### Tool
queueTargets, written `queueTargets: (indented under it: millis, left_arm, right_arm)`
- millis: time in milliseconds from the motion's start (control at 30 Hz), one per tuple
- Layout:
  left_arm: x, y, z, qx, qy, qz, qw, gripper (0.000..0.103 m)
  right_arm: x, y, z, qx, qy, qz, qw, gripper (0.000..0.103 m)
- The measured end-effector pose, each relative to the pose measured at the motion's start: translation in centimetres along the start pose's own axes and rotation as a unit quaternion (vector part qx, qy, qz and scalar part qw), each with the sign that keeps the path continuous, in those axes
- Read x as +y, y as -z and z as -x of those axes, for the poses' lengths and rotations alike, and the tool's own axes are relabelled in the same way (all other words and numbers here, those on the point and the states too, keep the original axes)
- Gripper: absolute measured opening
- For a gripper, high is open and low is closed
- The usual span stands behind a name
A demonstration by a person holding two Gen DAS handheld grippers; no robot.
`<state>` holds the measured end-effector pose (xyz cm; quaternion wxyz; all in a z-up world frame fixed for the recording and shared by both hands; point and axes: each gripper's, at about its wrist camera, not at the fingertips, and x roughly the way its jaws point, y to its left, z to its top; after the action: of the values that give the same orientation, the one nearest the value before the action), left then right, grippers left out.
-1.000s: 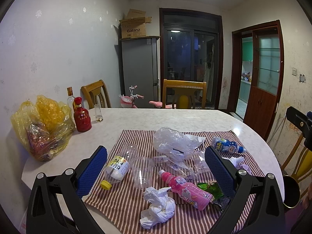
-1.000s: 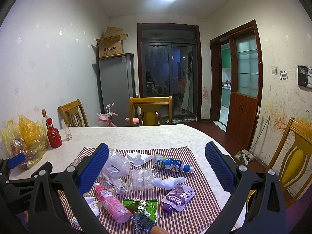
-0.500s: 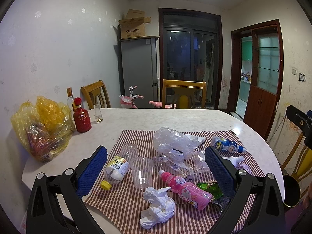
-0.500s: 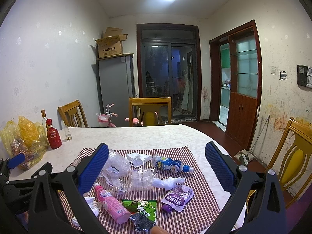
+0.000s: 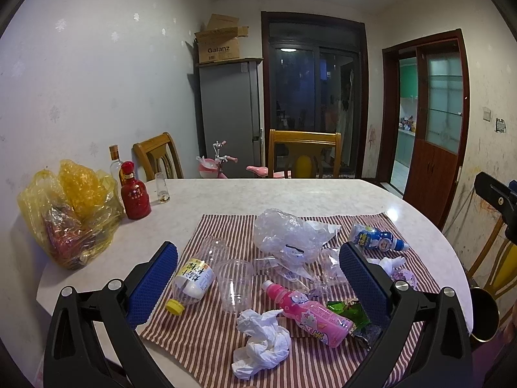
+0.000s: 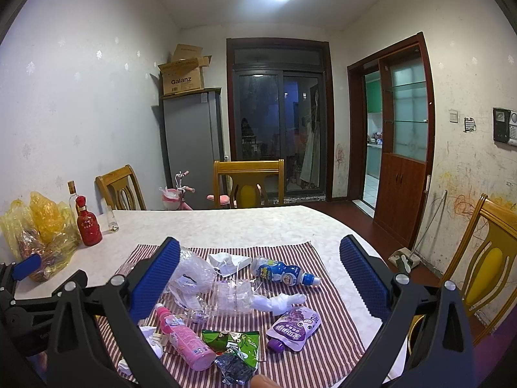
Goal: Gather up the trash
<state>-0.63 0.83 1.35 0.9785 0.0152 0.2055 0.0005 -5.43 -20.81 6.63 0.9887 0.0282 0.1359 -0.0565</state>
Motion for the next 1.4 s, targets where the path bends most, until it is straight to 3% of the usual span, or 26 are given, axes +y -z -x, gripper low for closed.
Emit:
queueTargets:
  millis: [233, 333, 467, 600, 767, 867, 967, 1100, 1167, 1333, 1400]
  left_arm:
    - [-0.2, 0.5, -0.7, 0.014, -0.001, -0.008, 0.9999, 0.097]
    - [-0.3, 1.2, -1.3, 0.029, -0.004, -0.017, 0.9994, 0.097]
    - [0.0, 2.9, -2.7, 0.062, -0.005, -0.032, 0.9975, 0.097]
    - [0.7, 5.2, -4.3, 0.108, 0.01, -0.044, 0.9932, 0.097]
    - [0.6, 8.6, -6.6, 0.156, 0.025, -0.069, 0.985, 0.097]
    - [0.7, 10.9, -8.7, 0.182, 0.032, -0.054, 0.9812, 0.097]
    - [1.6, 12.4, -10.4, 0.219, 0.056, -0.008, 0.9741, 0.097]
    - [2.4, 13.5, -12.3, 0.236, 0.065, 0.043, 0.9686, 0.097]
    - [2.3, 13.8, -13.2, 0.247, 0.065, 0.055, 0.9654, 0.097]
    - [1.5, 14.1, -14.8, 0.259, 0.059, 0.047, 0.9629, 0.097]
    - [1.5, 14.2, -15.6, 0.269, 0.062, 0.052, 0.9598, 0.096]
  right_arm:
    - [-0.3, 0.4, -0.5, 0.007, -0.022, -0.012, 1.0, 0.099]
    - [-0.8, 0.9, -1.7, 0.028, -0.061, -0.004, 0.998, 0.099]
    - [-1.4, 3.2, -4.9, 0.099, -0.127, 0.029, 0.986, 0.099]
    - [-0.9, 7.0, -7.4, 0.181, -0.155, 0.096, 0.966, 0.099]
    - [0.3, 12.3, -8.0, 0.211, -0.139, 0.175, 0.952, 0.099]
    - [0.2, 13.9, -9.0, 0.223, -0.117, 0.196, 0.948, 0.094]
    - [0.2, 15.0, -10.3, 0.249, -0.119, 0.193, 0.942, 0.089]
    - [0.4, 16.0, -12.0, 0.258, -0.109, 0.189, 0.941, 0.083]
    - [0.5, 16.3, -13.0, 0.268, -0.108, 0.185, 0.939, 0.069]
    - [1.2, 17.3, -14.9, 0.289, -0.105, 0.188, 0.933, 0.068]
    - [1.3, 17.4, -15.5, 0.296, -0.102, 0.184, 0.932, 0.062]
